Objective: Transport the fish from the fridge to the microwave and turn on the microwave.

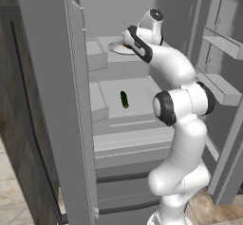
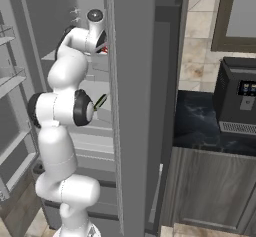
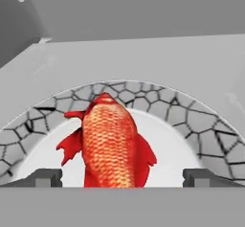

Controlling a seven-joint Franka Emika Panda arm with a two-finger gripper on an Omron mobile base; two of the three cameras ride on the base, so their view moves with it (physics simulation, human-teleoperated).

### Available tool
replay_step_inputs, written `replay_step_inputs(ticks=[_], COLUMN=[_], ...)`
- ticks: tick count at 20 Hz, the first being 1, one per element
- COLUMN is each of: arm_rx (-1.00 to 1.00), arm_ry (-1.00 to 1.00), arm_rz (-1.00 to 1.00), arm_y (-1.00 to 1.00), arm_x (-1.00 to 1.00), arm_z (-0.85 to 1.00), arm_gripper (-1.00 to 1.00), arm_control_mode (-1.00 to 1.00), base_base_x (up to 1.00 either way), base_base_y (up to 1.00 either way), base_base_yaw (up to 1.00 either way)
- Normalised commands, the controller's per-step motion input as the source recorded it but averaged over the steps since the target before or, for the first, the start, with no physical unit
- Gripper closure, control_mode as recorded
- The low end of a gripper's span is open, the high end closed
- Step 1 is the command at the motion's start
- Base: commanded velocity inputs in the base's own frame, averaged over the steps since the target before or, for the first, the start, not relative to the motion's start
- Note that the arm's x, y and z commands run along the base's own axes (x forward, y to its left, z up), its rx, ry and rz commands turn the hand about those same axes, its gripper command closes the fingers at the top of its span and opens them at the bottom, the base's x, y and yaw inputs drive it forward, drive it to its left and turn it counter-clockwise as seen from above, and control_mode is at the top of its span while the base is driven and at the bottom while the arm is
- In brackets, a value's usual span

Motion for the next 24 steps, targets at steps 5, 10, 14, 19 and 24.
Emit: replay_step_inputs(ticks=[5, 10, 14, 19, 24], arm_rx=[-0.03, -0.01, 0.00, 0.00, 0.00], arm_ry=[0.00, 0.00, 0.00, 0.00, 0.00], arm_rz=[0.00, 0.00, 0.00, 0.00, 0.00], arm_y=[0.13, 0.21, 0.06, 0.00, 0.00], arm_x=[0.18, 0.08, 0.13, 0.09, 0.05], arm_z=[-0.28, -0.17, -0.10, -0.08, -0.18], arm_gripper=[-1.00, -1.00, -1.00, -1.00, 1.00], arm_control_mode=[-1.00, -1.00, -1.00, -1.00, -1.00], base_base_x=[0.00, 0.00, 0.00, 0.00, 0.00], base_base_y=[0.00, 0.00, 0.00, 0.00, 0.00], base_base_yaw=[0.00, 0.00, 0.00, 0.00, 0.00])
